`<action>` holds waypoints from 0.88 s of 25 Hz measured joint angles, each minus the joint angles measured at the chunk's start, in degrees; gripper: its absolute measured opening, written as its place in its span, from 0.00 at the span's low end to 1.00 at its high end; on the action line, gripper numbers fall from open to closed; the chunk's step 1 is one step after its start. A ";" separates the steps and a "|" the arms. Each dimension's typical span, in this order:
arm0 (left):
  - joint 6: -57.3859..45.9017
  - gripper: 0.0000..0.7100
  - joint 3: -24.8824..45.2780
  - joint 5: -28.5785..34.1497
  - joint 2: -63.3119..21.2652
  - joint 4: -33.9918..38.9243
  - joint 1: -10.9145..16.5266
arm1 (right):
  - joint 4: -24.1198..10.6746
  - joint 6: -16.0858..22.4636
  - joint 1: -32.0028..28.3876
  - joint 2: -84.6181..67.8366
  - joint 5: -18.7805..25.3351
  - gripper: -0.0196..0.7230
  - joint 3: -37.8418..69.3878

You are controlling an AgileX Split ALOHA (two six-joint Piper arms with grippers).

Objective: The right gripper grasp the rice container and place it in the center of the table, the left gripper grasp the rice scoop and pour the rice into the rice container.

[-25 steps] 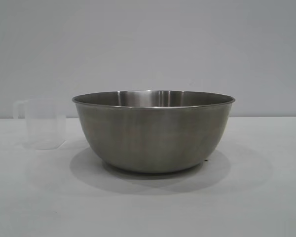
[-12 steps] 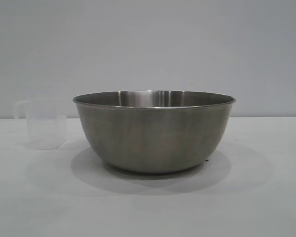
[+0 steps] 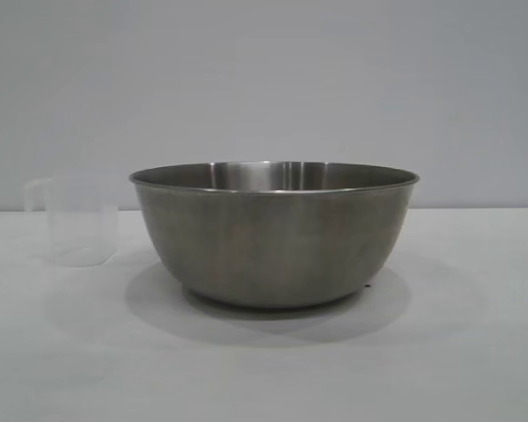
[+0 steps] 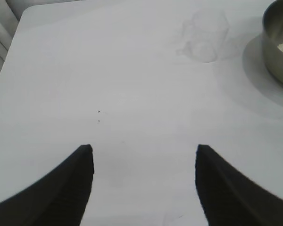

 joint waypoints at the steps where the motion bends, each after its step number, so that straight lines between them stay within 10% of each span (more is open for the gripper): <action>1: 0.00 0.56 0.00 0.00 0.00 0.00 0.00 | 0.00 0.00 0.00 0.00 0.00 0.62 0.00; 22: 0.00 0.56 0.00 0.00 0.00 0.77 0.22 | 0.00 0.00 0.31 0.00 0.00 0.62 0.00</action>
